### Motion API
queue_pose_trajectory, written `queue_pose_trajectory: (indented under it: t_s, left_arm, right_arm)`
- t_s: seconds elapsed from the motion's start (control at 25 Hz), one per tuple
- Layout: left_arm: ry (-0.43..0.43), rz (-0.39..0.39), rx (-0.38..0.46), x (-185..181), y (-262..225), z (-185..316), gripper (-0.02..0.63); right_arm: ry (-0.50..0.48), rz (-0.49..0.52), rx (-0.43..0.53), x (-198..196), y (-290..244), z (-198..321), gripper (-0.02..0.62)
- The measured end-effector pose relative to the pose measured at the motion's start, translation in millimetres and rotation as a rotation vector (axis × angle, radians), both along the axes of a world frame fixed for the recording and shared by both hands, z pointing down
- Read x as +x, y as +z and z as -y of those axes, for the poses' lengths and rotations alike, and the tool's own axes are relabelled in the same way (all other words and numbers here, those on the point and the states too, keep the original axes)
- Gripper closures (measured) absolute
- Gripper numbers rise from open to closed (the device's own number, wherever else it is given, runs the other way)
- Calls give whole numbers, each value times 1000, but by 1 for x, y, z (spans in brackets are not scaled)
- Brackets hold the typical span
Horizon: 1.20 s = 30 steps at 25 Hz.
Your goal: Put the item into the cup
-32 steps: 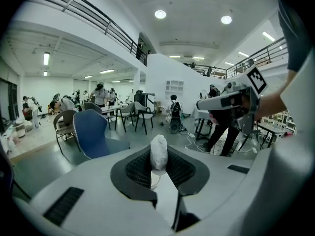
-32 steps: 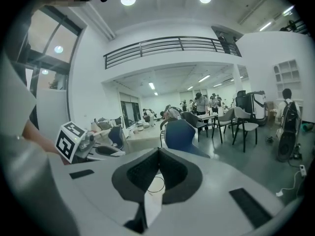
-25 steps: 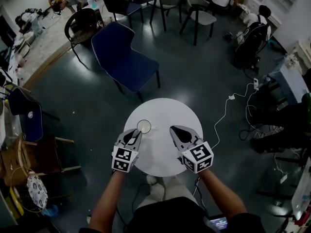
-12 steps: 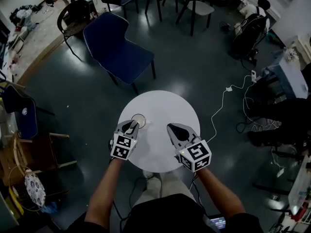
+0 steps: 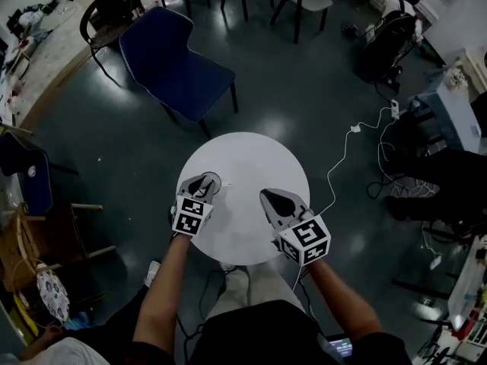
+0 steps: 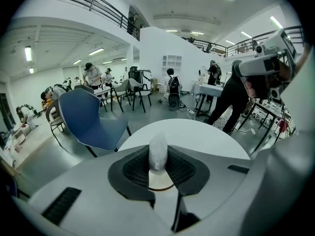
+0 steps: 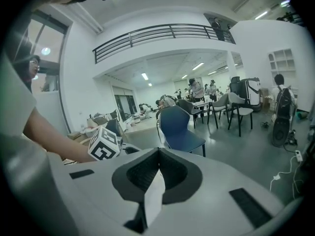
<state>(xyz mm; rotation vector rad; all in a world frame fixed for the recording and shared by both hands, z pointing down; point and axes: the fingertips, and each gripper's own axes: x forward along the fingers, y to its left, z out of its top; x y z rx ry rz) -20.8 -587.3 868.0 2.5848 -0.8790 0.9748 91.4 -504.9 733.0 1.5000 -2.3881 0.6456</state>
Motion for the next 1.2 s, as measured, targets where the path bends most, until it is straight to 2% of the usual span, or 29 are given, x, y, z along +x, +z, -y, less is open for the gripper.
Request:
queue_pose_trajectory:
  t_s: [0.04, 0.16, 0.36, 0.72, 0.92, 1.2]
  left_arm:
    - [-4, -2, -8, 1, 1, 0, 534]
    - [-13, 0, -24, 2, 6, 0, 469]
    - [-35, 5, -25, 0, 8, 3, 442]
    - [-75, -32, 2, -7, -19, -10, 468]
    - [-104, -64, 9, -21, -46, -31, 522]
    - [-131, -96, 25, -53, -84, -60, 543]
  right_arm:
    - [1, 0, -5, 1, 1, -1, 578]
    - [4, 1, -15, 4, 5, -3, 578]
    - [4, 5, -20, 6, 7, -2, 578]
    - [-21, -2, -3, 1, -5, -10, 578]
    - [-49, -12, 23, -14, -25, -23, 578]
    - [-65, -15, 67, -43, -61, -36, 578]
